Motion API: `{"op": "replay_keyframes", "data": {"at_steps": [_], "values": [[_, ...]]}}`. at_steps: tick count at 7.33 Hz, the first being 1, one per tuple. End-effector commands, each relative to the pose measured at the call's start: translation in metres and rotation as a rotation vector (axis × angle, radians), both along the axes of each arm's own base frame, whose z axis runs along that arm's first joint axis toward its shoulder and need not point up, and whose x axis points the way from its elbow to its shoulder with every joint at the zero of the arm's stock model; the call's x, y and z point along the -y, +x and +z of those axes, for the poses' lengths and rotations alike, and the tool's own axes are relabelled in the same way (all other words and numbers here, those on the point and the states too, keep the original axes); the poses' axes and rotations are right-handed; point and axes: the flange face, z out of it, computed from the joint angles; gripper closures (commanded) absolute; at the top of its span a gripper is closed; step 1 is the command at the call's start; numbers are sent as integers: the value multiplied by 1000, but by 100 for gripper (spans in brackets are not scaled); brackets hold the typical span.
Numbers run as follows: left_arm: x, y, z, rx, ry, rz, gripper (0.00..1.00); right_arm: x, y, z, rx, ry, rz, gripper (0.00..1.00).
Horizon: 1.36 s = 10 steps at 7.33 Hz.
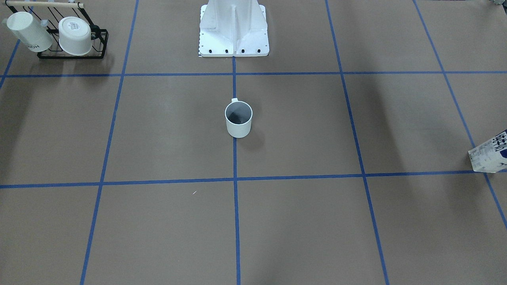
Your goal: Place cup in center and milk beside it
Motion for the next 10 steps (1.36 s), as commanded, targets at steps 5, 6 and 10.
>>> {"op": "replay_keyframes", "data": {"at_steps": [5,6,10], "values": [[-1,19,16,-1,22,31,84,0,0,1,0,-3,0,0],[-1,19,16,-2,24,33,100,0,0,1,0,-1,0,0],[-3,23,-25,-105,65,63,100,1,0,1,0,-2,0,0]]}}
